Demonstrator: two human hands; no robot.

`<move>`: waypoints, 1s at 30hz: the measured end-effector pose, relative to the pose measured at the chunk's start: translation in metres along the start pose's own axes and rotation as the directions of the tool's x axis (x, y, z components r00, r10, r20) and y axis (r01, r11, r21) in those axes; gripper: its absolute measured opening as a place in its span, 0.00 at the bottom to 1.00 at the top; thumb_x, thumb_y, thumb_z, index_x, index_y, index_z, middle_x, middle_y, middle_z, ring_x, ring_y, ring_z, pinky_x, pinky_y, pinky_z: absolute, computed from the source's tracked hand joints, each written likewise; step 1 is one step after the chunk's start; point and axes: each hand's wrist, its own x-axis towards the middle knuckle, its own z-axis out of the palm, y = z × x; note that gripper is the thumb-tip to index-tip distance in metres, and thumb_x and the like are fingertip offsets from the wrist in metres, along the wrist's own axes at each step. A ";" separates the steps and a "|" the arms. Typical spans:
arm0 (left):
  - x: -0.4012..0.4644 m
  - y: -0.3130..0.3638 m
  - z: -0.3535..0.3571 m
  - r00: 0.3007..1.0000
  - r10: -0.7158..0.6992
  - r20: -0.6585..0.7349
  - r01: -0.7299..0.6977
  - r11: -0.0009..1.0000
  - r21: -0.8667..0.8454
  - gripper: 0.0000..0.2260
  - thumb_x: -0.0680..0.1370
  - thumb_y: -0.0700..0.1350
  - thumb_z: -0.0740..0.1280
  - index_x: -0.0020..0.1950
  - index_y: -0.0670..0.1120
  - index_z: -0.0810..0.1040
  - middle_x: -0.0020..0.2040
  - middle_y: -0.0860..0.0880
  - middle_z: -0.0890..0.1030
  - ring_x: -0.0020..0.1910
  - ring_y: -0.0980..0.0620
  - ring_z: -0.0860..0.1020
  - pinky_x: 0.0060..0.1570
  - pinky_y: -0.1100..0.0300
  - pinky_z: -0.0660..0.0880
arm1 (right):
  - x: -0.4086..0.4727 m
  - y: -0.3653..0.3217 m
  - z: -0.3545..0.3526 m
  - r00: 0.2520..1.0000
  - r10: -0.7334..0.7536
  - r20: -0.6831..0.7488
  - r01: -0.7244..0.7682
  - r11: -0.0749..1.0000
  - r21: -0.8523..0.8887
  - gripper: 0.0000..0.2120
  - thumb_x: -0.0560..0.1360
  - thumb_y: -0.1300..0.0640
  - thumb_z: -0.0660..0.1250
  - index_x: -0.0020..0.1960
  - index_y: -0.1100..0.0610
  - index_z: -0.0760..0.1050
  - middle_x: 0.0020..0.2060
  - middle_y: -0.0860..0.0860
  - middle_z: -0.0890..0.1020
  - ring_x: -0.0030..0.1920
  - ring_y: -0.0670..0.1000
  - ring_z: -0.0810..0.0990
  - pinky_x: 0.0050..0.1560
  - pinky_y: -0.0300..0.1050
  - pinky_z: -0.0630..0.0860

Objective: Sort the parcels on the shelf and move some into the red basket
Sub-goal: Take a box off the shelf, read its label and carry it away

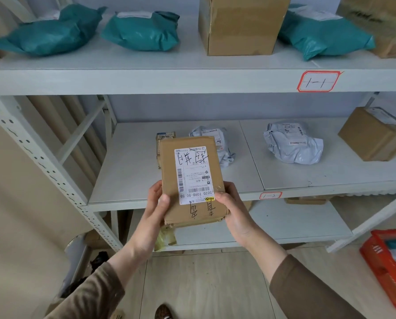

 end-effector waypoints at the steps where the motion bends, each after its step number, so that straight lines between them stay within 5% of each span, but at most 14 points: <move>1: 0.001 -0.001 0.001 1.000 0.003 0.012 -0.003 1.000 -0.011 0.30 0.77 0.67 0.66 0.77 0.64 0.63 0.74 0.55 0.74 0.69 0.50 0.79 0.67 0.46 0.76 | 0.000 0.001 -0.001 1.000 -0.014 -0.004 0.014 1.000 0.004 0.29 0.63 0.43 0.73 0.60 0.51 0.73 0.54 0.47 0.85 0.54 0.45 0.82 0.53 0.46 0.72; 5: 0.007 0.002 -0.002 1.000 0.011 0.002 -0.011 0.995 -0.098 0.27 0.77 0.54 0.70 0.75 0.61 0.68 0.72 0.51 0.76 0.66 0.46 0.80 0.59 0.51 0.79 | -0.004 0.000 -0.001 0.999 0.040 0.036 -0.038 0.998 -0.054 0.35 0.61 0.39 0.75 0.64 0.51 0.71 0.59 0.48 0.84 0.55 0.46 0.82 0.54 0.46 0.75; 7: 0.012 0.010 -0.015 0.999 0.011 0.042 -0.008 0.996 -0.086 0.26 0.77 0.51 0.70 0.75 0.58 0.69 0.71 0.47 0.78 0.62 0.45 0.82 0.54 0.53 0.80 | -0.004 -0.010 -0.001 0.998 0.064 -0.007 -0.064 0.988 -0.143 0.45 0.59 0.31 0.76 0.69 0.50 0.67 0.70 0.48 0.77 0.63 0.46 0.79 0.64 0.50 0.75; 10: 0.023 0.034 -0.042 0.984 -0.002 0.180 -0.017 0.994 0.107 0.31 0.72 0.52 0.73 0.75 0.57 0.71 0.68 0.44 0.79 0.62 0.39 0.81 0.54 0.51 0.81 | -0.001 -0.037 -0.010 0.981 -0.122 -0.149 0.061 0.929 -0.365 0.50 0.63 0.30 0.74 0.77 0.44 0.57 0.80 0.44 0.60 0.76 0.45 0.63 0.77 0.52 0.61; 13: 0.033 0.066 -0.052 0.938 -0.090 0.334 -0.065 0.903 0.425 0.33 0.69 0.53 0.76 0.74 0.61 0.73 0.72 0.49 0.73 0.64 0.42 0.80 0.57 0.53 0.81 | 0.005 -0.066 -0.028 0.957 -0.287 0.036 0.235 0.699 -0.675 0.55 0.65 0.31 0.77 0.82 0.39 0.49 0.82 0.39 0.50 0.80 0.41 0.50 0.79 0.50 0.53; 14: 0.036 0.076 -0.049 0.917 -0.128 0.379 -0.137 0.790 0.598 0.32 0.70 0.53 0.76 0.73 0.64 0.72 0.76 0.52 0.68 0.69 0.45 0.76 0.62 0.53 0.79 | 0.008 -0.075 -0.031 0.949 -0.263 0.171 0.293 0.545 -0.786 0.56 0.66 0.31 0.77 0.82 0.38 0.46 0.83 0.38 0.46 0.81 0.42 0.46 0.80 0.52 0.51; 16: 0.040 0.090 -0.034 0.883 -0.188 0.431 -0.365 0.304 0.880 0.33 0.73 0.59 0.74 0.75 0.70 0.66 0.80 0.56 0.59 0.75 0.49 0.64 0.73 0.49 0.67 | 0.011 -0.084 -0.028 0.911 -0.124 0.394 0.410 0.155 -0.899 0.59 0.65 0.29 0.75 0.83 0.38 0.41 0.83 0.39 0.41 0.83 0.45 0.39 0.82 0.57 0.46; 17: 0.040 0.094 -0.023 0.860 -0.185 0.475 -0.468 0.083 0.880 0.33 0.73 0.62 0.72 0.76 0.72 0.63 0.81 0.55 0.57 0.75 0.49 0.62 0.75 0.48 0.63 | 0.012 -0.085 -0.023 0.891 -0.035 0.452 0.452 0.000 -0.892 0.61 0.65 0.27 0.74 0.83 0.38 0.38 0.83 0.40 0.38 0.83 0.46 0.37 0.82 0.57 0.42; 18: 0.039 0.096 -0.012 0.836 -0.185 0.517 -0.533 -0.047 0.845 0.34 0.72 0.64 0.70 0.76 0.72 0.61 0.81 0.55 0.57 0.74 0.50 0.62 0.75 0.48 0.61 | 0.012 -0.083 -0.020 0.880 0.044 0.473 0.475 -0.097 -0.874 0.63 0.64 0.26 0.73 0.82 0.38 0.35 0.83 0.41 0.37 0.83 0.47 0.36 0.82 0.56 0.40; 20: 0.038 0.096 0.005 0.798 -0.179 0.575 -0.597 -0.112 0.794 0.35 0.71 0.65 0.69 0.76 0.72 0.60 0.81 0.54 0.58 0.72 0.50 0.63 0.74 0.50 0.62 | 0.009 -0.073 -0.019 0.878 0.141 0.457 0.476 -0.151 -0.867 0.65 0.64 0.27 0.74 0.81 0.39 0.31 0.84 0.43 0.40 0.83 0.49 0.41 0.82 0.54 0.45; 23: 0.039 0.096 0.015 0.769 -0.125 0.627 -0.635 -0.043 0.771 0.34 0.70 0.64 0.71 0.76 0.70 0.65 0.80 0.56 0.60 0.72 0.50 0.63 0.75 0.50 0.61 | 0.000 -0.064 -0.028 0.897 0.109 0.427 0.435 -0.054 -0.899 0.63 0.65 0.33 0.76 0.81 0.38 0.32 0.78 0.42 0.56 0.77 0.49 0.56 0.73 0.48 0.65; 26: 0.047 0.090 0.010 0.763 0.135 0.632 -0.642 0.045 0.766 0.31 0.72 0.64 0.71 0.75 0.65 0.70 0.81 0.56 0.64 0.78 0.51 0.61 0.79 0.45 0.54 | -0.005 -0.057 -0.043 0.949 0.033 0.314 0.309 0.110 -0.945 0.60 0.64 0.35 0.76 0.82 0.35 0.37 0.68 0.42 0.61 0.72 0.48 0.60 0.68 0.51 0.71; 28: 0.053 0.084 0.003 0.844 0.353 0.404 -0.513 0.314 0.799 0.34 0.73 0.66 0.71 0.77 0.60 0.70 0.82 0.54 0.65 0.80 0.50 0.61 0.79 0.42 0.56 | -0.005 -0.053 -0.055 0.987 -0.014 0.159 0.153 0.358 -0.921 0.58 0.63 0.36 0.77 0.82 0.35 0.44 0.67 0.44 0.63 0.72 0.48 0.61 0.70 0.53 0.69; 30: 0.054 0.076 0.004 0.950 0.306 0.056 -0.275 0.738 0.616 0.37 0.73 0.63 0.74 0.80 0.60 0.66 0.81 0.56 0.65 0.80 0.52 0.62 0.76 0.51 0.60 | -0.006 -0.049 -0.066 0.998 -0.057 0.030 0.060 0.652 -0.756 0.54 0.63 0.40 0.78 0.82 0.38 0.52 0.66 0.45 0.71 0.70 0.49 0.69 0.68 0.49 0.70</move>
